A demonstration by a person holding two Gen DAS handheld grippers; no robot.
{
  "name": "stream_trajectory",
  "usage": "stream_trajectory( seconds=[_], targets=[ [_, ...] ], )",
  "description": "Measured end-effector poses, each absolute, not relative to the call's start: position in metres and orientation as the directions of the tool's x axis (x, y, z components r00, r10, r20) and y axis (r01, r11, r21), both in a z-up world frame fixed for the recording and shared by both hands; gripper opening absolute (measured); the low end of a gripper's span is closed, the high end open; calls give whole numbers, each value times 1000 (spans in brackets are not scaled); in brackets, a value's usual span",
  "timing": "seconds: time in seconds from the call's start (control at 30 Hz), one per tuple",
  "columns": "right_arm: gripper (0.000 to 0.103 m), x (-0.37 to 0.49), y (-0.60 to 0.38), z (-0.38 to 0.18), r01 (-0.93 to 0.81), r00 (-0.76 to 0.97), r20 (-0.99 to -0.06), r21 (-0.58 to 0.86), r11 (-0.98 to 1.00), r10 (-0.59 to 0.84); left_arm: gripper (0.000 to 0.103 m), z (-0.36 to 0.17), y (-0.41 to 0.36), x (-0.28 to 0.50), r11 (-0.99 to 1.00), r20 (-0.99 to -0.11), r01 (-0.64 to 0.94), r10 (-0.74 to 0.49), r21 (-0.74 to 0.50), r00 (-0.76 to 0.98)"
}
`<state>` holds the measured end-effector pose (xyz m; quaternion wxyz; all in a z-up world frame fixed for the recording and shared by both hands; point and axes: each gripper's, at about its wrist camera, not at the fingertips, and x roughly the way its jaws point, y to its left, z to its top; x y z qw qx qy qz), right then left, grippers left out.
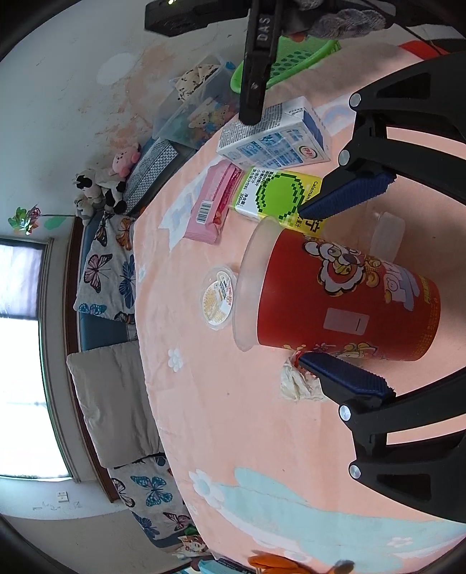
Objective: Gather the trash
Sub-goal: 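Grasp the red cup with the left gripper while the right grasps the milk carton, then carry the milk carton and red cup over the green basket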
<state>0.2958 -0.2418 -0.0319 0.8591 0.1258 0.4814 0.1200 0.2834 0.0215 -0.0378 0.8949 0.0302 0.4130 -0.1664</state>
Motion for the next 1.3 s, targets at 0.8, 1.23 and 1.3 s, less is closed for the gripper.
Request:
stream_trajectory(
  seconds=[0.8, 1.23, 1.3],
  targets=[
    [53, 296, -238, -40, -75, 474, -810, 354, 932, 346, 70, -43, 26, 279, 933, -744, 351, -288, -78, 602],
    [52, 244, -253, -7, -147, 568, -746, 323, 935, 347, 69, -2, 16, 231, 929, -669, 361, -322, -86, 670],
    [52, 238, -260, -3, -147, 576, -740, 322, 935, 346, 69, 4, 10, 224, 925, -660, 369, -335, -94, 672]
  ],
)
